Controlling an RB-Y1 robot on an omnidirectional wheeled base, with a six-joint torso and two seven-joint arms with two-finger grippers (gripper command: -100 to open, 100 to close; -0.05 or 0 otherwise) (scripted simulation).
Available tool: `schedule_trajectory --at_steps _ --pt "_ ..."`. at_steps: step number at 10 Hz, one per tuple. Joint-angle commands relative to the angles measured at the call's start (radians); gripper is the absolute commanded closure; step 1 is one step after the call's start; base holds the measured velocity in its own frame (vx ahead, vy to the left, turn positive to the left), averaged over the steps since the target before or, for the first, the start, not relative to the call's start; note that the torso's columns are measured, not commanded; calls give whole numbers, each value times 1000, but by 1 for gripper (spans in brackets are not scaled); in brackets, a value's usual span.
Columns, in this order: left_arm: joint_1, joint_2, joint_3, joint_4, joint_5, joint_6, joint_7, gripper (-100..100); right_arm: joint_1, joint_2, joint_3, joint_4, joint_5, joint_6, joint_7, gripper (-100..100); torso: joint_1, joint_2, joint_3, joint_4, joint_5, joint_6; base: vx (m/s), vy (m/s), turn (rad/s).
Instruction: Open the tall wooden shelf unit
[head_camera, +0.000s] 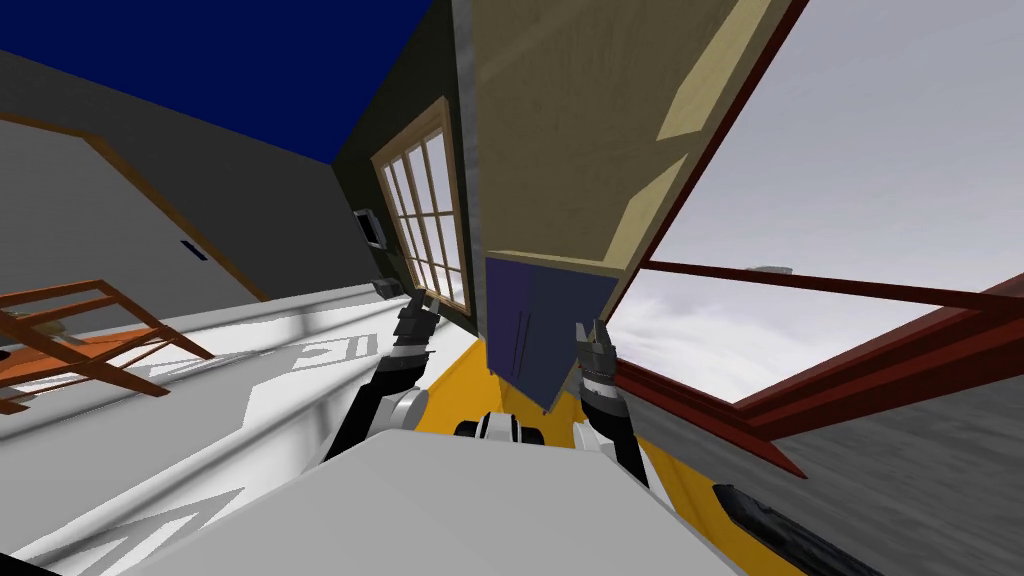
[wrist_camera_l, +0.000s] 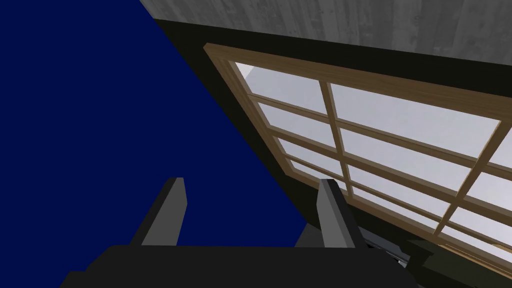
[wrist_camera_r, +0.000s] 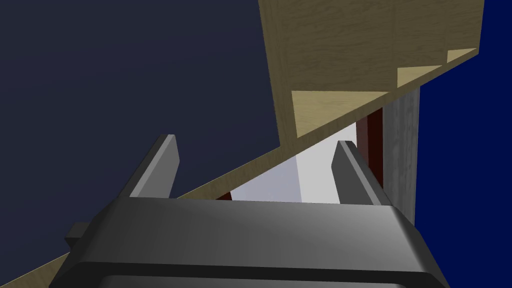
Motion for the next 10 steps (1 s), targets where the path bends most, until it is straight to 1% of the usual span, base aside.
schedule_trajectory --at_steps 1,3,5,10 --pt "0 0 0 0 0 0 0 0 2 -62 -9 2 20 4 12 -100 0 33 -69 33 0 0 22 31 -36" --pt "0 0 0 0 0 0 0 0 5 -111 -22 4 50 10 31 -100 1 44 -94 45 0 0 32 53 -59" --pt "0 0 0 0 0 0 0 0 10 -158 -42 6 94 18 58 -100 1 46 -94 47 0 0 39 80 -90" --pt "0 0 0 0 0 0 0 0 26 -257 -112 11 243 48 151 -100 1 47 -94 47 0 0 60 111 -131"
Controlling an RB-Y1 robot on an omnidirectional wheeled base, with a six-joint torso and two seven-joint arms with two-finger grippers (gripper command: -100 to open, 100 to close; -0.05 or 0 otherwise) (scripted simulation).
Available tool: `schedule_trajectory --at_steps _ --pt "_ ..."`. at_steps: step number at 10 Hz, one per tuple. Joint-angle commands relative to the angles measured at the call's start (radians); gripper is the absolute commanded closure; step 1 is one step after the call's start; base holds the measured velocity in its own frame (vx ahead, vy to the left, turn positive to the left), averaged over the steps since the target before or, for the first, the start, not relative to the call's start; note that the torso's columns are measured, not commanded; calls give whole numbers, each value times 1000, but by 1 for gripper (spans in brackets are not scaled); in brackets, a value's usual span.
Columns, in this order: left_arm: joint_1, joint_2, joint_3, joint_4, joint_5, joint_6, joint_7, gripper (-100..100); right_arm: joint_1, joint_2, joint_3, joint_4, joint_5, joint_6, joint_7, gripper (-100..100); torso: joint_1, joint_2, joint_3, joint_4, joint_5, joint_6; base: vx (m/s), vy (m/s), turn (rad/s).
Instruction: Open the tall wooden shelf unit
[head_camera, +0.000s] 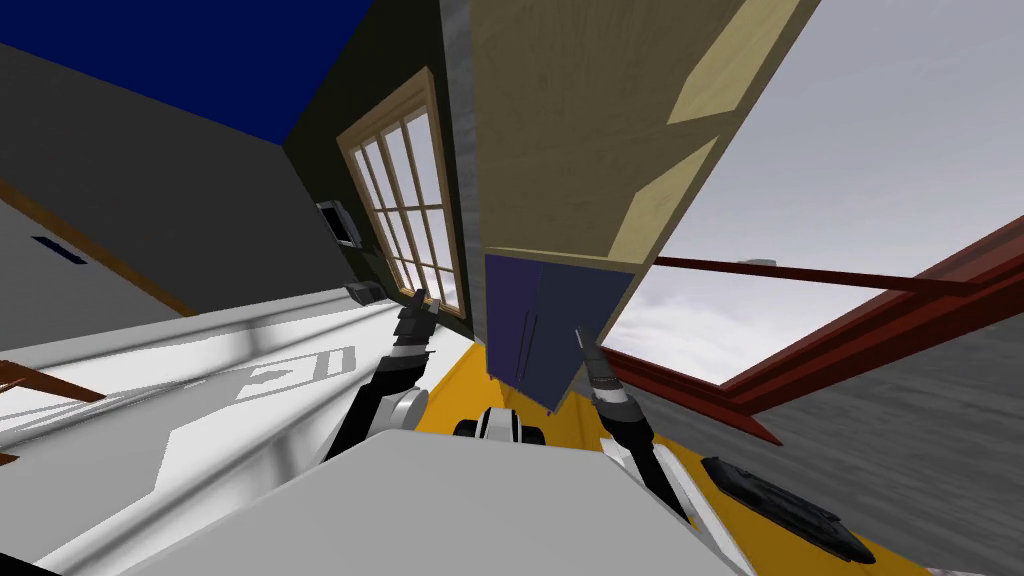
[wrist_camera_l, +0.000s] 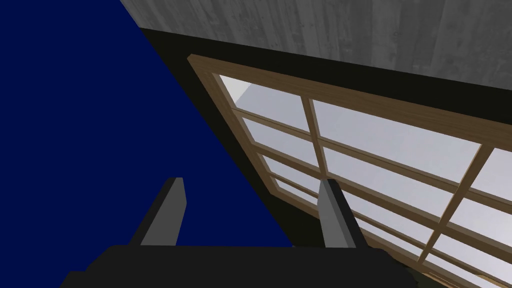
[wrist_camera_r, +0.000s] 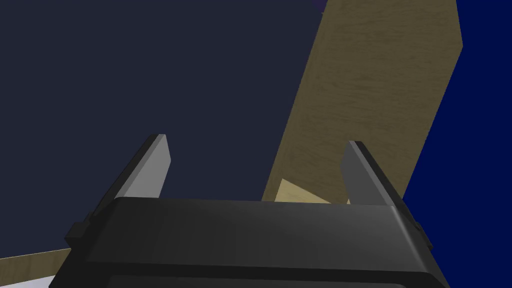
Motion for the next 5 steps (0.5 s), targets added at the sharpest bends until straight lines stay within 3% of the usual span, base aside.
schedule_trajectory --at_steps 1,5 --pt "0 0 0 0 0 0 0 0 9 -49 -44 2 81 18 56 -100 1 -1 -1 0 0 0 58 139 -144" --pt "0 0 0 0 0 0 0 0 17 -80 -78 3 170 32 101 -100 -1 -1 -1 0 0 0 47 94 -96"
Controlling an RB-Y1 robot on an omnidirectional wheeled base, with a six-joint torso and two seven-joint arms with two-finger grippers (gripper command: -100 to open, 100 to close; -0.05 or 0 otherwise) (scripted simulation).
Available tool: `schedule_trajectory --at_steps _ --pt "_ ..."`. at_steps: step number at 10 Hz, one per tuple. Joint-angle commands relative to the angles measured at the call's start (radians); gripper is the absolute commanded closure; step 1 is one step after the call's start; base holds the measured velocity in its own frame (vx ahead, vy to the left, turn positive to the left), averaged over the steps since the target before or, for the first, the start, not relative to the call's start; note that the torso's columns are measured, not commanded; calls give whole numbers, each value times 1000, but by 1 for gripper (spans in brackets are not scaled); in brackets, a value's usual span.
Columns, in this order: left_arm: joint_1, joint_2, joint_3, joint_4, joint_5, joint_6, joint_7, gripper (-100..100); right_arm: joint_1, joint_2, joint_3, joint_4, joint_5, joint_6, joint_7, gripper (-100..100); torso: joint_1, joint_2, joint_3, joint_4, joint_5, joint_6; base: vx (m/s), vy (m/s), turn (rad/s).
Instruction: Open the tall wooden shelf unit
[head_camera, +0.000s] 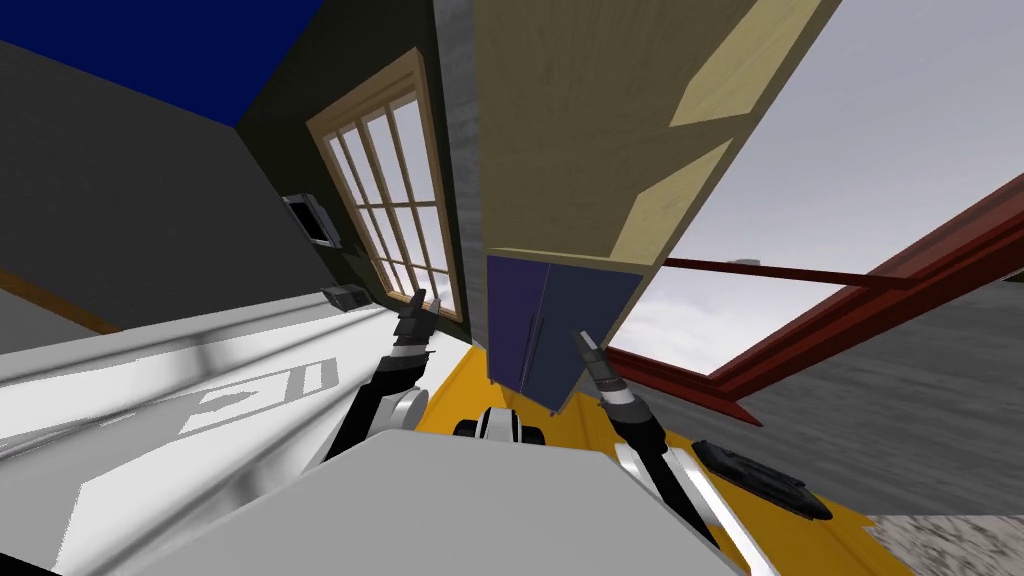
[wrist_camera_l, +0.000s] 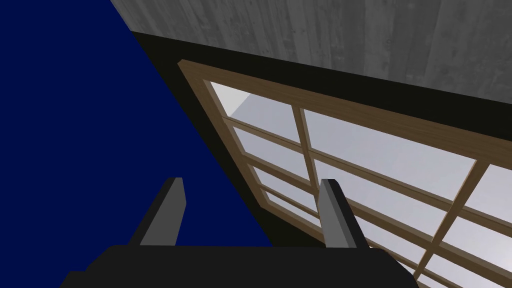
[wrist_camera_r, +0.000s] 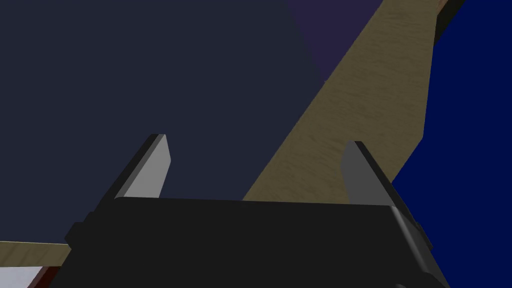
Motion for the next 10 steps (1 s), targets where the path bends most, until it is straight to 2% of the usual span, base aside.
schedule_trajectory --at_steps 1,3,4,7,8,10 --pt "0 0 0 0 0 0 0 0 10 -22 -26 -2 67 11 40 -100 1 1 0 0 0 0 30 93 -98" --pt "0 0 0 0 0 0 0 0 17 -51 -59 0 127 25 85 -100 2 1 1 0 1 0 34 141 -153" --pt "0 0 0 0 0 0 0 0 17 -51 -59 0 140 25 85 -100 3 0 0 0 1 0 41 115 -60" --pt "0 0 0 0 0 0 0 0 24 -93 -105 7 234 45 151 -100 1 0 0 0 0 0 44 130 -131" --pt "0 0 0 0 0 0 0 0 24 -93 -105 7 242 45 151 -100 3 1 0 0 1 0 24 115 -36" --pt "0 0 0 0 0 0 0 0 27 -120 -132 14 303 58 193 -100 -2 0 0 0 0 0 41 102 -96"
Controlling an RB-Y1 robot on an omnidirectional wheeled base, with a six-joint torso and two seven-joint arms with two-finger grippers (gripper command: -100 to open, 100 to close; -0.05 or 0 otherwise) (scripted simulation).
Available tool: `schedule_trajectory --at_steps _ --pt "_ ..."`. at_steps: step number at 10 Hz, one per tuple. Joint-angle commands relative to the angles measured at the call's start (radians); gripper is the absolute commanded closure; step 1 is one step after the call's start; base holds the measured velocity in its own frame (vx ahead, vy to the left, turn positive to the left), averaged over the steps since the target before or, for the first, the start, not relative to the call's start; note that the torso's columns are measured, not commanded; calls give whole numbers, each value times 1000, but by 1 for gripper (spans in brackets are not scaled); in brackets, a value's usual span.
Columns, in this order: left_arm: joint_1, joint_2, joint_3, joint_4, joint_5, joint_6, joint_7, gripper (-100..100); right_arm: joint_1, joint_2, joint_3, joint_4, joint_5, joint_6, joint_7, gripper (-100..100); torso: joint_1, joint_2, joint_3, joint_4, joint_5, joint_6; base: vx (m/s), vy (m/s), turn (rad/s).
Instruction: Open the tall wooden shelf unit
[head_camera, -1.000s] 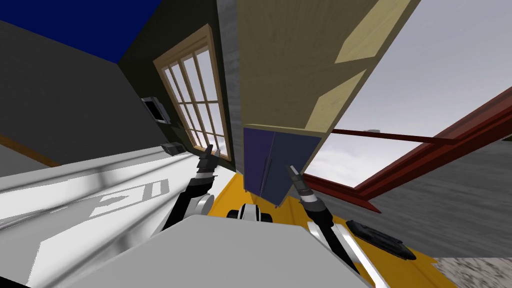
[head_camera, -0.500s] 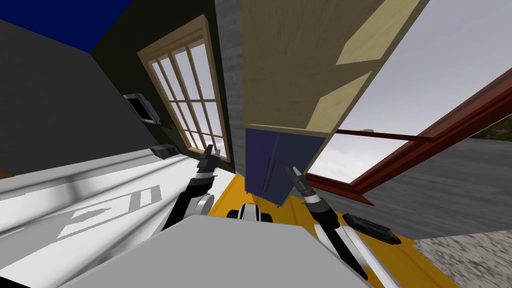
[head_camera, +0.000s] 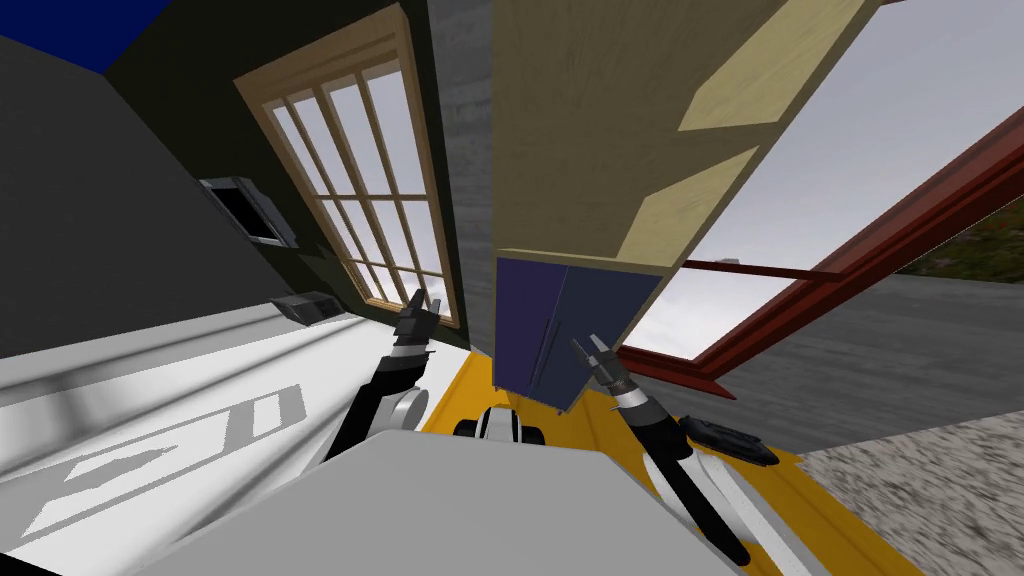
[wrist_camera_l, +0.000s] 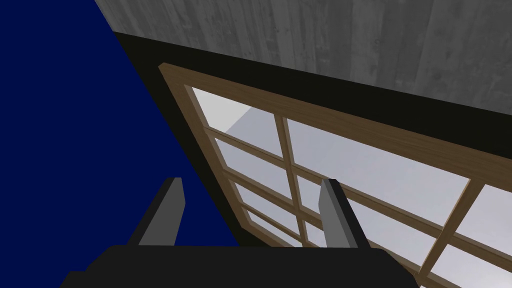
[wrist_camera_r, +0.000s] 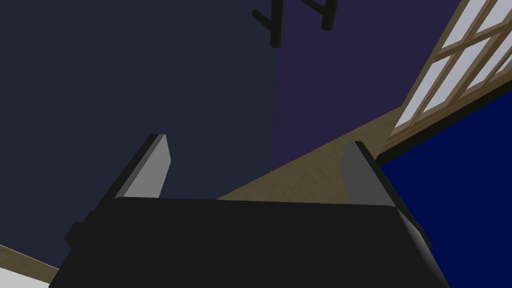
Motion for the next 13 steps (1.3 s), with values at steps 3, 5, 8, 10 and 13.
schedule_trajectory --at_steps 3,5,8,10,13 --pt "0 0 0 0 0 0 0 0 1 -62 -57 25 127 27 97 -100 5 0 0 0 1 0 47 157 -89" --pt "0 0 0 0 0 0 0 0 0 -93 -79 38 175 39 137 -100 3 -2 -1 0 1 0 71 163 -81" --pt "0 0 0 0 0 0 0 0 -3 -138 -108 59 240 56 195 -100 1 1 0 0 0 0 52 151 -58" --pt "0 0 0 0 0 0 0 0 -6 -167 -125 73 279 67 231 -100 3 0 0 0 1 0 46 157 -50" --pt "0 0 0 0 0 0 0 0 -9 -201 -148 89 329 81 277 -100 1 -1 0 0 0 0 54 133 -46"
